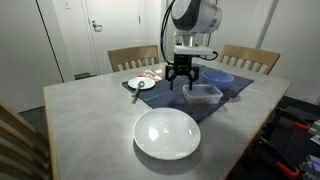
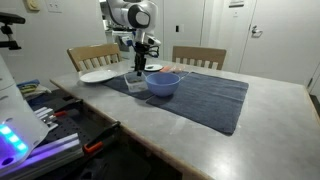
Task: Pour the things in the lunchbox into the bowl
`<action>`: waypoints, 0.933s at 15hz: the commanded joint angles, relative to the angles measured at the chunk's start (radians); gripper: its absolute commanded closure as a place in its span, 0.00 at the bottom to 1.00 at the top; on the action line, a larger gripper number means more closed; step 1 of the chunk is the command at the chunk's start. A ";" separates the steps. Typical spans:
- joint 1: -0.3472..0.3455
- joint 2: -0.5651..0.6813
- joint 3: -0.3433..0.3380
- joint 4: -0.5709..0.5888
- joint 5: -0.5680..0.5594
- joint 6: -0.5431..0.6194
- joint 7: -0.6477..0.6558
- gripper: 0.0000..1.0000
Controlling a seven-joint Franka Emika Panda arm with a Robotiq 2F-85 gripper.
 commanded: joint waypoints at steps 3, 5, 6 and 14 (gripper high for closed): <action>-0.007 0.018 0.009 0.021 0.013 -0.030 -0.027 0.29; -0.007 0.018 0.010 0.020 0.014 -0.030 -0.026 0.42; -0.007 0.018 0.010 0.019 0.014 -0.030 -0.027 0.41; -0.006 0.019 0.014 0.016 0.015 -0.036 -0.029 1.00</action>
